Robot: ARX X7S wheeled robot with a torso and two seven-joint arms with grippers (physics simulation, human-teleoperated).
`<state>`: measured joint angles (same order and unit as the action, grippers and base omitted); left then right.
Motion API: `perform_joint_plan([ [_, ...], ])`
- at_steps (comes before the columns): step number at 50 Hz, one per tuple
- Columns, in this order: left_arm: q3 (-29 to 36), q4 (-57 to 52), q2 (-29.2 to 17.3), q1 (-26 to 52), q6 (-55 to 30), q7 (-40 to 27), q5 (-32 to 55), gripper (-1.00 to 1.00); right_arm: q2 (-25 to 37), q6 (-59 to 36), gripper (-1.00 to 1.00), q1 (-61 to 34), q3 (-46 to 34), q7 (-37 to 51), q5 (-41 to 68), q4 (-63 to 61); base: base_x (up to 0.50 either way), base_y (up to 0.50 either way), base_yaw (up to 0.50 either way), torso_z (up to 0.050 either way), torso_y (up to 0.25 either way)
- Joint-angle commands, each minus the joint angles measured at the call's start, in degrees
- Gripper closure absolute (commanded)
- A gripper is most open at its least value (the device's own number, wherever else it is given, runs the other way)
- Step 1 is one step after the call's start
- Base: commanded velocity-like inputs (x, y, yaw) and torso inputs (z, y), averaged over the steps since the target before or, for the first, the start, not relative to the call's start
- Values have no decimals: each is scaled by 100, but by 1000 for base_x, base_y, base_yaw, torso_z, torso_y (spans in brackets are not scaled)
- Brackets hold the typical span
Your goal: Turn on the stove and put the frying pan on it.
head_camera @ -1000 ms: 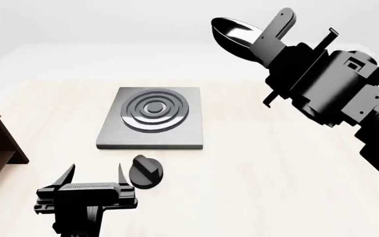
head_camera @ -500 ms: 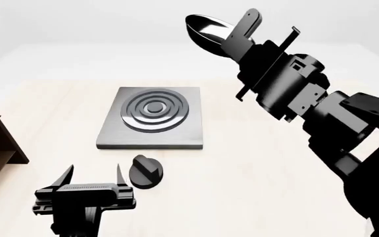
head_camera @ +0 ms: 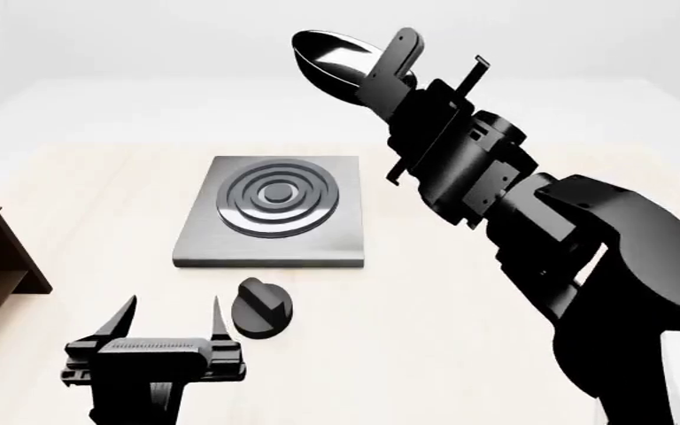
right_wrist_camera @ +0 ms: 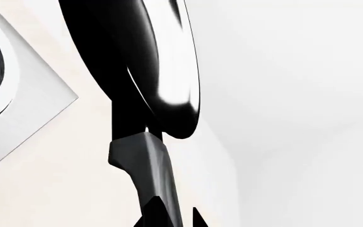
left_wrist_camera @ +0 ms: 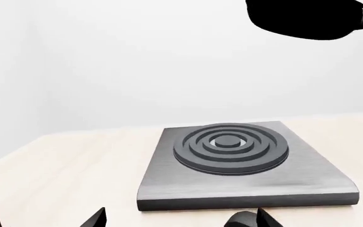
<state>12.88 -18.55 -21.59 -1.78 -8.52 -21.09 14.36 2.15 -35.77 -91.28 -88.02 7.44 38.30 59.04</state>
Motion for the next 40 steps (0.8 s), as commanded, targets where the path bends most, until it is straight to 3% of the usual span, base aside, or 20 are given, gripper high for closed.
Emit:
perform_joint_plan([
  [1, -108, 71, 101, -89, 270, 241, -67, -100, -214, 135, 100, -17, 81, 32, -636, -149, 0, 0, 0, 0, 0],
  [18, -93, 92, 96, -148, 464, 197, -135, -100, -214, 103, 100, 141, 31, 221, -672, -596, 0, 0, 0, 1, -7],
  [40, -71, 43, 65, -147, 482, 159, -132, -100, -214, 157, 100, 249, 20, 512, -512, -933, 0, 0, 0, 0, -248],
])
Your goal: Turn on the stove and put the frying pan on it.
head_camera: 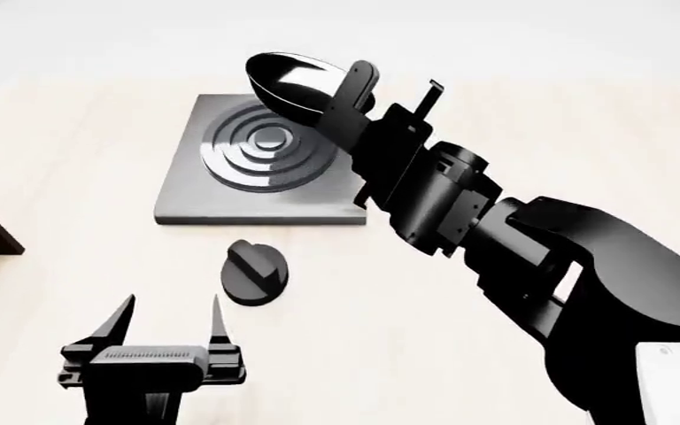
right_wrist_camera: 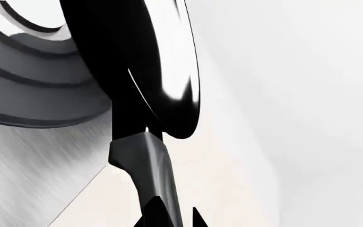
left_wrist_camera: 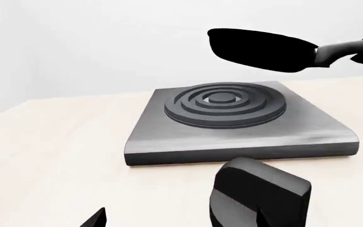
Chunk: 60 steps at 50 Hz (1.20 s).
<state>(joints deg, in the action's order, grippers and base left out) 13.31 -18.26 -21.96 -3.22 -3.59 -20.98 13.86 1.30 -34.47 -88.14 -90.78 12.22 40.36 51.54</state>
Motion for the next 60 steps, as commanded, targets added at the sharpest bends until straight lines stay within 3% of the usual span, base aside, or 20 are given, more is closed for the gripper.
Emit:
perform_joint_plan([
  [1, -72, 2, 84, 3, -48, 145, -139, -100, -129, 22, 100, -64, 293, 41, -697, -198, 0, 0, 3, 0, -250],
  [31, -72, 56, 57, 19, -51, 146, -14, -100, -130, -182, 100, 248, 236, 487, -1235, -726, 0, 0, 0, 0, 0],
  [60, -83, 114, 6, 0, 31, 141, 42, -100, -130, -37, 100, 469, 241, 894, -978, -1013, 0, 0, 0, 0, 1],
])
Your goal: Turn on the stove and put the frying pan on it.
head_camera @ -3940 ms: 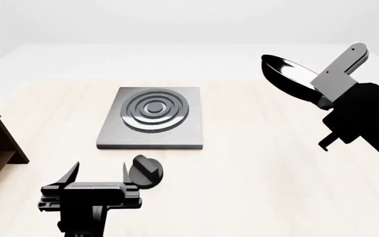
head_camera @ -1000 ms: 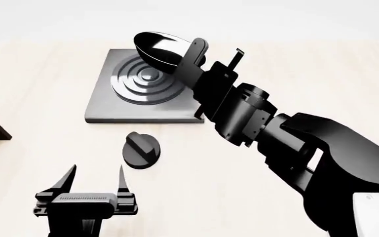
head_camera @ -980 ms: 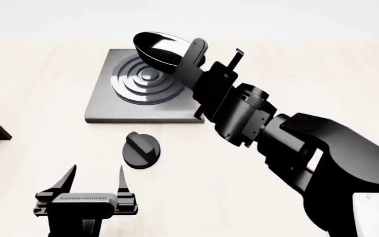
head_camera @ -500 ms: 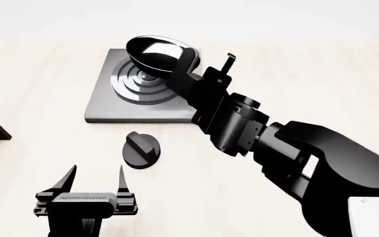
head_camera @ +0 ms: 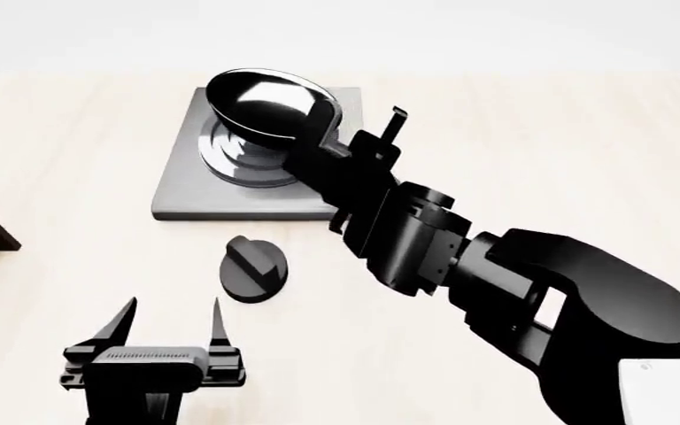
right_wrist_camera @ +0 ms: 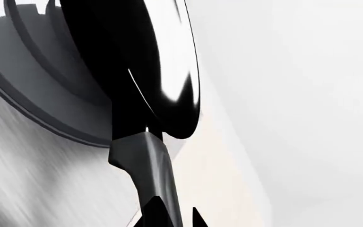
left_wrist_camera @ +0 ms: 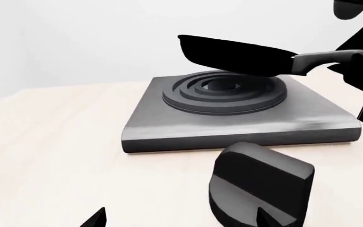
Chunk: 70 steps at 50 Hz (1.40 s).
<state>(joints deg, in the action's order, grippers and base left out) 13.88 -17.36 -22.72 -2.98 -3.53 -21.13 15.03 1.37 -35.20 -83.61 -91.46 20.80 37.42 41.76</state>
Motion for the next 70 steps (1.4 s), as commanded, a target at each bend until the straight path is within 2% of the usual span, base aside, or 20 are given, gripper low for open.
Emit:
perform_joint_plan([
  [1, -140, 23, 82, -25, 25, 154, -74, -100, -137, 39, 100, 15, 306, 37, -681, -33, 0, 0, 0, 0, 0],
  [18, -256, 53, 26, -31, 57, 127, 33, -100, -137, 50, 100, 390, 322, -259, -635, 370, 0, 0, 0, 1, 1],
  [19, -256, 59, 26, -32, 62, 125, 32, -100, -137, 74, -100, 398, 317, -277, -660, 356, 0, 0, 0, 0, 0],
  [24, -254, 72, 26, -37, 72, 110, 28, -100, -137, 316, -100, 394, 327, -573, -439, 344, 0, 0, 0, 0, 0],
  [42, -223, 113, 26, -29, 104, 92, 21, -100, -137, 272, -100, 302, 336, -777, -160, 353, 0, 0, 0, 0, 0],
  [50, -219, 82, 15, -42, 91, 77, 36, -100, -137, 418, -100, 24, 372, -1644, 1729, 447, 0, 0, 0, 0, 0],
  [70, -198, 70, -2, -8, 42, 42, 54, -100, -137, 845, -100, -343, 336, -1841, 2535, 669, 0, 0, 0, 0, 0],
])
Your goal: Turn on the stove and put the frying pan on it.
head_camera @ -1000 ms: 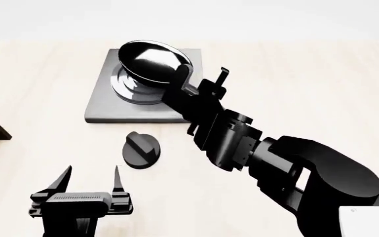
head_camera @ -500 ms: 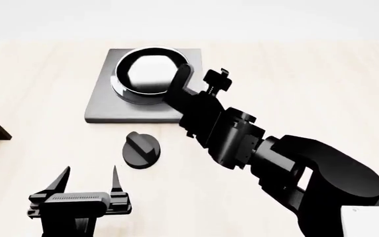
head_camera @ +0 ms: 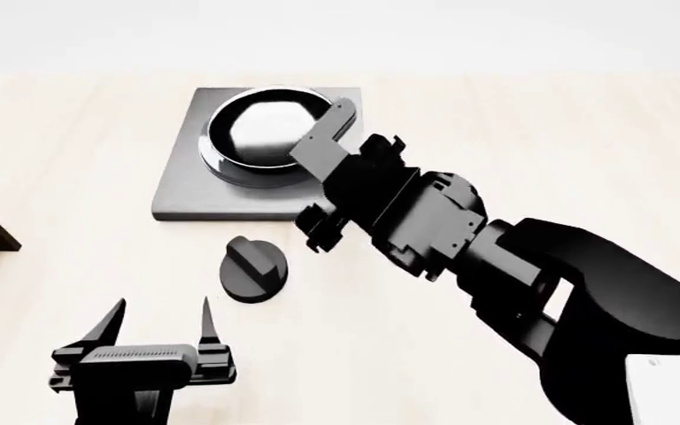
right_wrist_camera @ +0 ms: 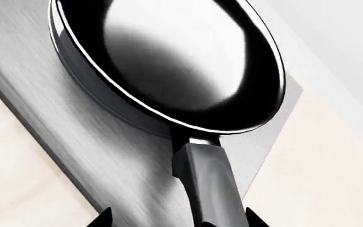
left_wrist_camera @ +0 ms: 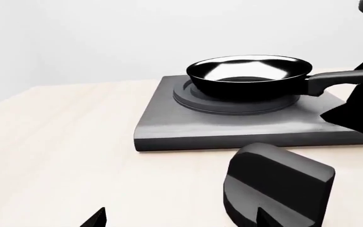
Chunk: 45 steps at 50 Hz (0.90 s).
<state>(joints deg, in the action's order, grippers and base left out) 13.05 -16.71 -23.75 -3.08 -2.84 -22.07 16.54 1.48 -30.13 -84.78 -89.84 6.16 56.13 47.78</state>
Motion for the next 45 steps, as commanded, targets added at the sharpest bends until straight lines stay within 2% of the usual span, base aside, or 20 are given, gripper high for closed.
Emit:
perform_joint_plan([
  [1, -113, 1, 101, 4, -28, 133, -98, -100, -148, 391, -100, -250, 161, -423, 674, 57, 0, 0, 0, 0, 0],
  [12, -80, -160, 83, 12, -132, 39, -162, -100, -91, 1277, -100, -623, 171, -172, 727, -111, 0, 0, 0, 0, 0],
  [13, -77, -168, 81, 13, -137, 37, -163, -100, 68, 1234, -100, -642, 173, -13, 745, -437, 0, 0, 0, 0, 0],
  [14, -80, -191, 78, 18, -154, 22, -168, -100, 491, 1224, -100, -664, 155, 451, 706, -1296, 0, 0, 0, 0, 0],
  [17, -88, -245, 71, 25, -190, -6, -166, -100, 1039, 1219, -100, -658, 216, 1173, 705, -2356, 0, 0, 0, 0, 0],
  [18, -67, -259, 80, 13, -72, -107, -386, -100, 1369, 1241, -100, -643, 205, 1526, 649, -2986, 0, 0, 0, 0, 0],
  [22, -75, -371, 63, -1, -105, -118, -355, -100, 1953, 1320, -100, -581, 195, 2338, 434, -4030, 0, 0, 0, 0, 0],
  [23, -127, -440, 63, 0, -82, -136, -307, -100, 2274, 1424, -100, -495, 294, 2556, 531, -4511, 0, 0, 0, 0, 0],
  [32, -268, -710, 70, 15, 8, -314, -355, -100, 3768, 2000, -100, 92, 315, 4041, -99, -6467, 0, 0, 0, 0, 0],
  [45, -533, -1418, 56, -88, 344, -598, -493, -100, 5300, 2640, -100, 1268, 54, 6146, -1732, -8419, 0, 0, 0, 0, 0],
])
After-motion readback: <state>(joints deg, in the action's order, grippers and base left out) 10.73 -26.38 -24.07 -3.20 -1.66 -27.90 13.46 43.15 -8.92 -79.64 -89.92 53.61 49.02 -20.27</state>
